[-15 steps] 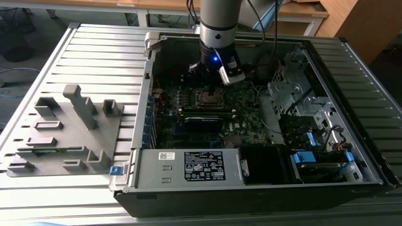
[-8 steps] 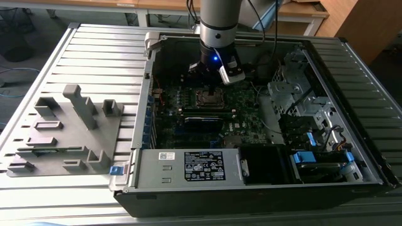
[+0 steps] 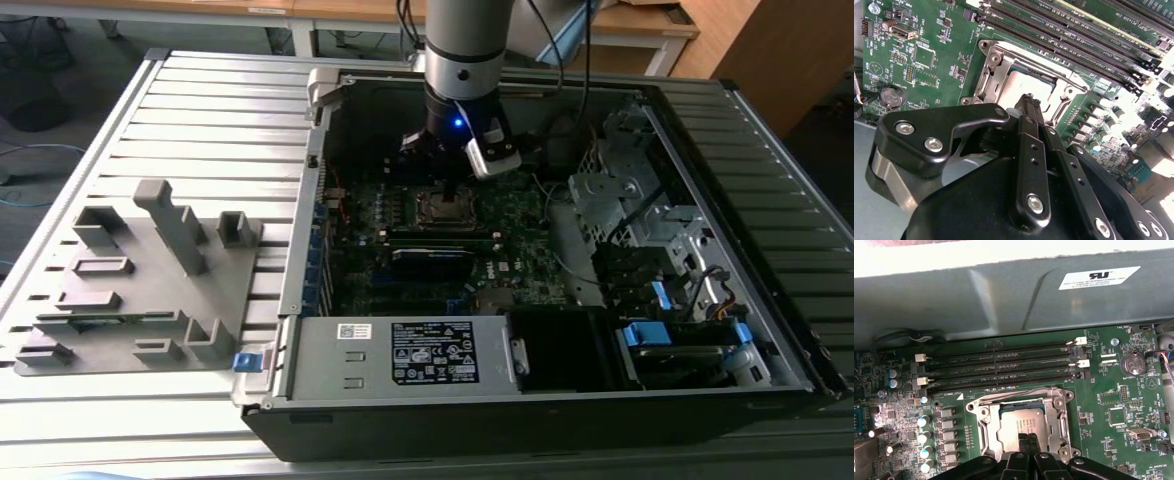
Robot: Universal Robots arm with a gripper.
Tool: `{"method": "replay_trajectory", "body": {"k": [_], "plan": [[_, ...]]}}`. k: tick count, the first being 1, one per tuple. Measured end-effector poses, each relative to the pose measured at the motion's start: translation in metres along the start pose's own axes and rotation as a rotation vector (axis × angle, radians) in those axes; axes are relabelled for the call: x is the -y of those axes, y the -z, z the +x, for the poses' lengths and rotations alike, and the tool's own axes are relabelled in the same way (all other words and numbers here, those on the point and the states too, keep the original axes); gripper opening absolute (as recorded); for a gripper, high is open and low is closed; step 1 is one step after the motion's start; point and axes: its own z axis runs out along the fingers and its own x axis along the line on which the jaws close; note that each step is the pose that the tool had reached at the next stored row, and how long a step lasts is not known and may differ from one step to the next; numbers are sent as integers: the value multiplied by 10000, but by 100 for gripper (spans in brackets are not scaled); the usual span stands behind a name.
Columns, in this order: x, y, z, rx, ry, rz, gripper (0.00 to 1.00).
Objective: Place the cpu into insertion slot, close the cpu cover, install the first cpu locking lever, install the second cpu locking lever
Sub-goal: 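Install the second cpu locking lever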
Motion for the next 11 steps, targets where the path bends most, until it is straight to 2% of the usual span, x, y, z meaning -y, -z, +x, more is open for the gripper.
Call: {"method": "replay_trajectory", "body": {"k": [11], "plan": [[-2, 35, -2, 0, 0, 0, 11]]}}
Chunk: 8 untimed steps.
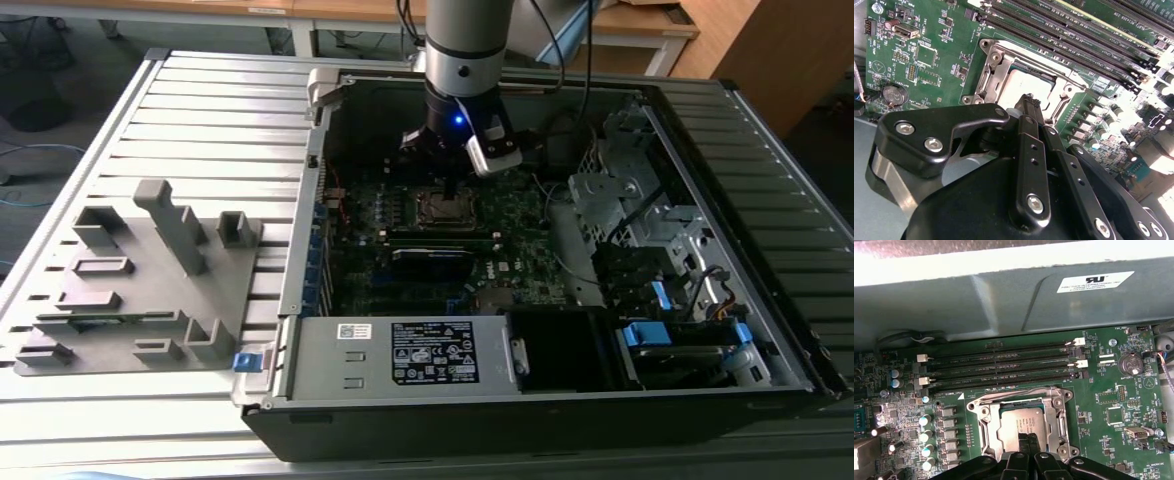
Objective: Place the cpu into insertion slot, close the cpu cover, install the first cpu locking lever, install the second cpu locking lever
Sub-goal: 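Install the second cpu locking lever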
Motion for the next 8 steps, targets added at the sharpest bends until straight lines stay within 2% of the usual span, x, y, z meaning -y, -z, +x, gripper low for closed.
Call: {"method": "replay_trajectory", "body": {"k": [8], "plan": [[-1, 28, -1, -1, 0, 1, 11]]}}
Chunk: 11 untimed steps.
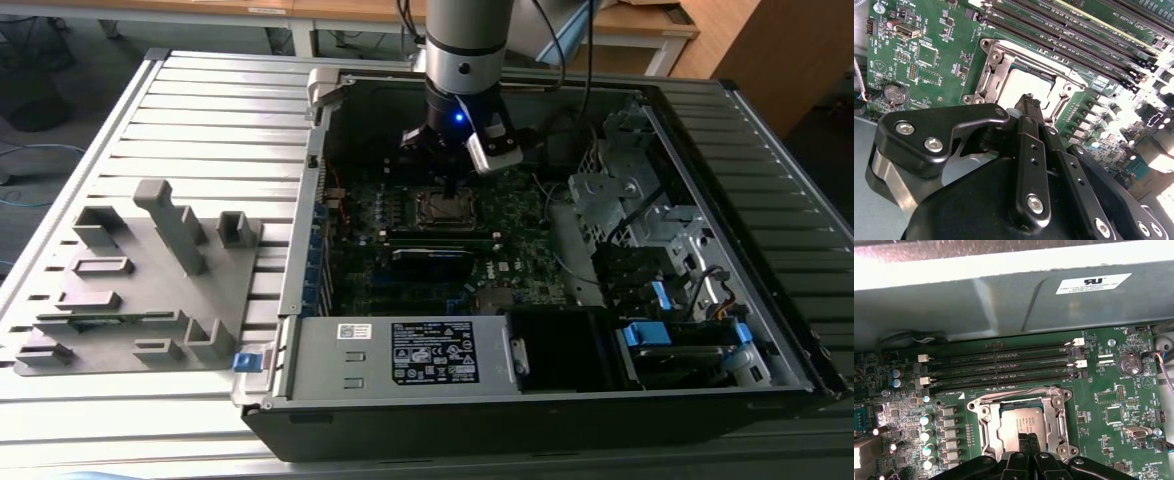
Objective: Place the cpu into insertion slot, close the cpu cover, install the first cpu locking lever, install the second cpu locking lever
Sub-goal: 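Install the second cpu locking lever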
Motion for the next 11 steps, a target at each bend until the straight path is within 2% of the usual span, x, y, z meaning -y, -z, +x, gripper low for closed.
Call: {"method": "replay_trajectory", "body": {"k": [11], "plan": [[-2, 36, -2, 0, 0, 1, 11]]}}
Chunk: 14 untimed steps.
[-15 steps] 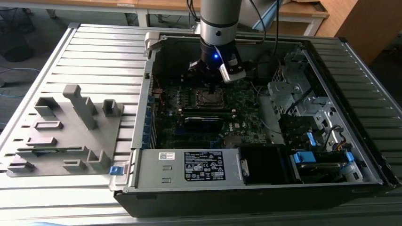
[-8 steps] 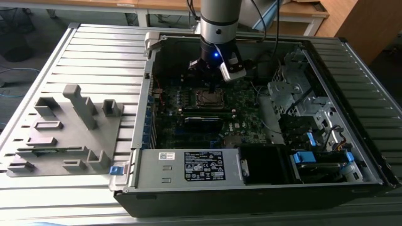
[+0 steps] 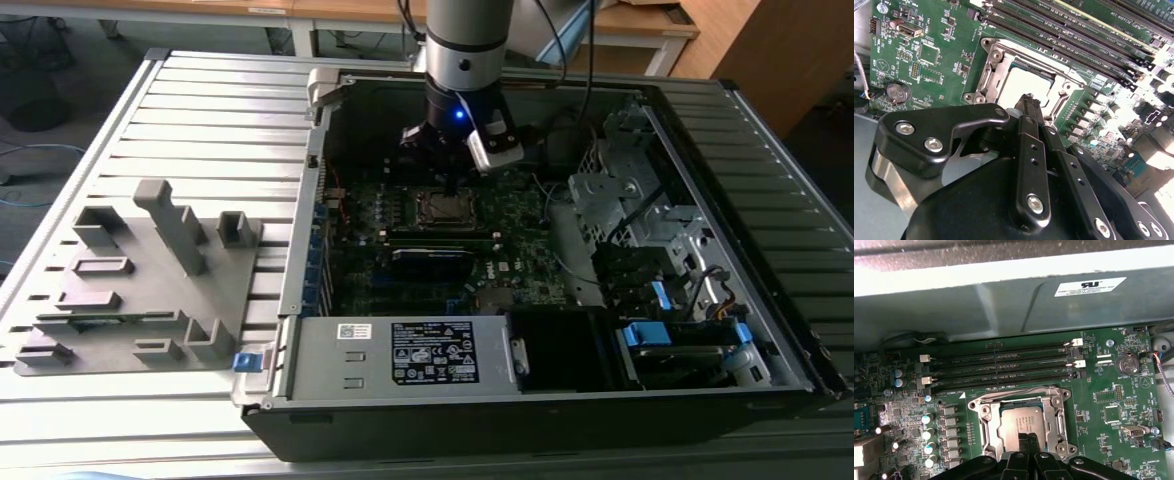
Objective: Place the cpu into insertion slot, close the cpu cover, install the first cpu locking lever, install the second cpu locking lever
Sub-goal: 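Install the second cpu locking lever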
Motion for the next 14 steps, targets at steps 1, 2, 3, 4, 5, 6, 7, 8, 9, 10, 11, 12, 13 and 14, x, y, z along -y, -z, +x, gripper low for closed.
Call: {"method": "replay_trajectory", "body": {"k": [1, 2, 3, 4, 5, 6, 7, 8, 9, 10, 11, 12, 13, 14], "plan": [[-1, 7, 0, 1, 0, -1, 11], [-1, 15, -1, 0, 0, -1, 11], [-2, 23, -1, 1, 0, -1, 11], [-2, 32, -2, 1, 0, -2, 11], [-3, 43, -3, 1, 0, -2, 11], [-3, 56, -3, 1, 0, -2, 11], [-4, 69, -4, 0, 0, -1, 11], [-5, 85, -5, 1, 0, -1, 11], [-6, 100, -5, 0, 0, -1, 11], [-6, 113, -6, 1, 0, -1, 11], [-7, 125, -6, 0, 0, -1, 11], [-8, 134, -7, 0, 0, -1, 11], [-8, 138, -7, 1, 0, -2, 11], [-8, 137, -7, 1, 0, -3, 11]]}}
